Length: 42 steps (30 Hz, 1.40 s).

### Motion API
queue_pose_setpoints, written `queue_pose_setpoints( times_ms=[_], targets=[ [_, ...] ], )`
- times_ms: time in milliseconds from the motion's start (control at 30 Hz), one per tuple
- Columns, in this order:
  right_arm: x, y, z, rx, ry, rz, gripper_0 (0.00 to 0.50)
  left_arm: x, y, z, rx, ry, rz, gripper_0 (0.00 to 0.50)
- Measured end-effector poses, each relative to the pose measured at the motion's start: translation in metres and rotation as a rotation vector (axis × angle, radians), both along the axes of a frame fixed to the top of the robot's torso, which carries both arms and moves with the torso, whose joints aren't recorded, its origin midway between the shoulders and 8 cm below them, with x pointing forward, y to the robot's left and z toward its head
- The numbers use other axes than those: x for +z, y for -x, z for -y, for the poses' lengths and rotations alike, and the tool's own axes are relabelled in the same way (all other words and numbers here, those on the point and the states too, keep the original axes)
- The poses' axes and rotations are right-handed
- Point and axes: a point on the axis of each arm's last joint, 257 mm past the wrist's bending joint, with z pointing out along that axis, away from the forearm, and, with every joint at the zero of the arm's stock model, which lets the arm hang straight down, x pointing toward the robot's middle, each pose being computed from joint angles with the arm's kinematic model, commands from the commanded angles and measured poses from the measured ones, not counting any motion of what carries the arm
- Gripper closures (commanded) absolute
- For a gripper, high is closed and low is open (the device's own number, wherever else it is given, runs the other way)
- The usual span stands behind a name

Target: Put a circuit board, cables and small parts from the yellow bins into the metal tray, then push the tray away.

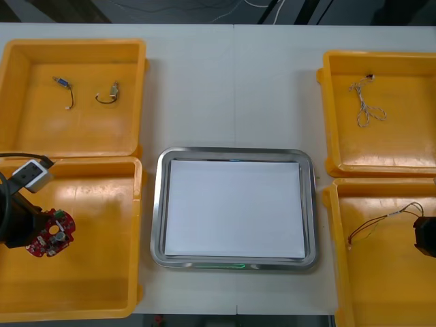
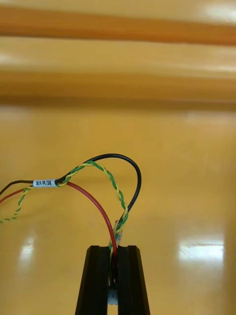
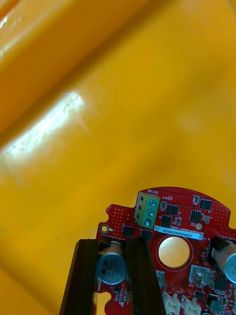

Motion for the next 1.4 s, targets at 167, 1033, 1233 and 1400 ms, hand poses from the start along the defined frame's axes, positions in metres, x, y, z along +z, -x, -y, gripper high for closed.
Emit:
queue_pose_setpoints(
  times_ms=[167,1033,1233,1400],
  targets=[
    [-0.004,0.017,0.014,-0.031,0.008,-0.018,0.500,-0.006,0.000,-0.010,0.026,0.006,-0.001,0.500],
    [-0.029,0.063,0.048,-0.108,0.042,-0.023,0.500,-0.046,-0.002,-0.016,0.056,0.035,-0.037,0.500],
    [-0.032,0.068,0.048,-0.114,0.040,-0.031,0.500,-0.046,-0.003,-0.017,0.056,0.033,-0.036,0.500],
    [-0.033,0.068,0.047,-0.117,0.034,-0.029,0.360,-0.046,-0.003,-0.017,0.056,0.033,-0.036,0.500]
  ],
)
